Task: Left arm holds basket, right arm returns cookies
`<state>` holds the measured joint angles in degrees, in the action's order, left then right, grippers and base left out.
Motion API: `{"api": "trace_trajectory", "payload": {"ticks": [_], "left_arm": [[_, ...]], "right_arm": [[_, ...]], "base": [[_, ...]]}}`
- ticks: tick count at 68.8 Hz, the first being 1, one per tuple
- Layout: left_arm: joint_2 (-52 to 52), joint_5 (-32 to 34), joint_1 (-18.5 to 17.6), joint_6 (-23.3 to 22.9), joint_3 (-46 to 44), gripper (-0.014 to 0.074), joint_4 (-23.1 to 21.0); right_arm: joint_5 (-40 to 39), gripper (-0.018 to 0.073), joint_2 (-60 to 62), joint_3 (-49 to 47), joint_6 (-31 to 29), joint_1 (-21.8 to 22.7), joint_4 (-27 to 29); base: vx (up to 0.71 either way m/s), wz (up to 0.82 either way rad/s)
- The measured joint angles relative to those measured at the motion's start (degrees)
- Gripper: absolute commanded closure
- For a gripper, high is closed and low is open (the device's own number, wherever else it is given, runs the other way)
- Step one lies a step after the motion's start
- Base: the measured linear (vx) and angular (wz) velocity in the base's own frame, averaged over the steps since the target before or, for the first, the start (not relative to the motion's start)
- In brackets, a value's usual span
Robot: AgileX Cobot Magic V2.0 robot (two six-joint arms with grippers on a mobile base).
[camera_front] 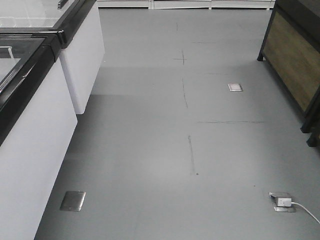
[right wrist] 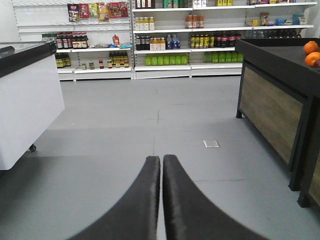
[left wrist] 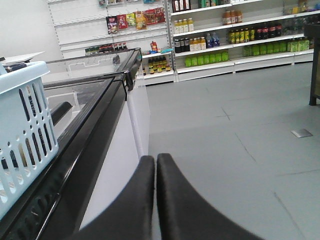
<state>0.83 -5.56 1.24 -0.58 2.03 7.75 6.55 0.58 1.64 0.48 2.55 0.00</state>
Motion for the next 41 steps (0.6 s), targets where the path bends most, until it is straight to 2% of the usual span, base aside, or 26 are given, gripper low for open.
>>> {"api": "trace_trajectory", "payload": {"ticks": [41], "left_arm": [[0.00, 0.00, 0.00, 0.00, 0.00, 0.0602, 0.00]], "right_arm": [[0.00, 0.0563, 0.00, 0.00, 0.00, 0.00, 0.00]], "base": [[0.00, 0.00]]}}
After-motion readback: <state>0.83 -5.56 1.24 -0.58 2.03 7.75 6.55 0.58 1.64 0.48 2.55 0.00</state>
